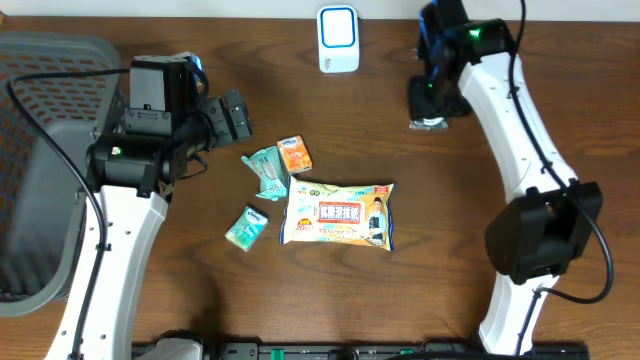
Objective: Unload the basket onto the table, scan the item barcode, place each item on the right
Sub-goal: 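Carry the Zam-Buk box right and release it on the table, then move the right gripper to the snack bag and grasp it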
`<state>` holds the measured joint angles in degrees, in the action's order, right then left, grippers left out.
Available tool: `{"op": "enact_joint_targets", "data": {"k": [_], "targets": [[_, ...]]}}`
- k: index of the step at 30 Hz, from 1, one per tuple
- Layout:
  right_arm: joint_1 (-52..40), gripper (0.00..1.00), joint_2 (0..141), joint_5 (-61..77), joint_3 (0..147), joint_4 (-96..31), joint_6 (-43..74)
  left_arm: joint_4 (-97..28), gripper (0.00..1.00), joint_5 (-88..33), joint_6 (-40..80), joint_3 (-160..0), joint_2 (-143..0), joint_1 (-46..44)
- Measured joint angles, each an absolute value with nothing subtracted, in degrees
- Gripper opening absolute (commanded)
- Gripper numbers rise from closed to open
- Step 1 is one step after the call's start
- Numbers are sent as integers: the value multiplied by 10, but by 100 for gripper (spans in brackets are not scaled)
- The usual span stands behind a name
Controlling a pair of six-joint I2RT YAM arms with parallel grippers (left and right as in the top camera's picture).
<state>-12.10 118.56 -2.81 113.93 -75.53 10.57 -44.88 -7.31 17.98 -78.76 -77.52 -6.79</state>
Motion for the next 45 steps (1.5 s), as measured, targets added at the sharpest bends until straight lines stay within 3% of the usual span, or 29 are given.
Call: {"op": "enact_joint_targets", "data": {"k": [14, 16, 17, 18, 19, 24, 30, 33, 38, 45], "targets": [[87, 59, 1187, -21, 890, -583, 178, -449, 98, -73, 180, -788, -775, -68], [114, 66, 1187, -20, 872, -570, 189, -449, 98, -73, 180, -788, -775, -68], [126, 76, 1187, -19, 867, -565, 192, -449, 98, -73, 180, -788, -775, -68], [141, 95, 1187, -19, 862, -562, 200, -449, 98, -73, 180, -788, -775, -68], [150, 99, 1187, -18, 861, -563, 203, -449, 98, -73, 180, -788, -775, -68], [161, 99, 1187, -15, 866, -593, 207, -449, 98, -73, 180, -788, -775, -68], [136, 99, 1187, 4, 954, -680, 184, -449, 97, -73, 180, -788, -775, -68], [100, 99, 1182, 58, 998, -690, 106, -449, 98, -73, 180, -788, -775, -68], [-39, 99, 1165, 193, 1031, -690, -89, -449, 98, -73, 180, -788, -775, -68], [-196, 99, 1189, 234, 1031, -688, -228, -449, 98, -73, 180, -788, -775, -68]]}}
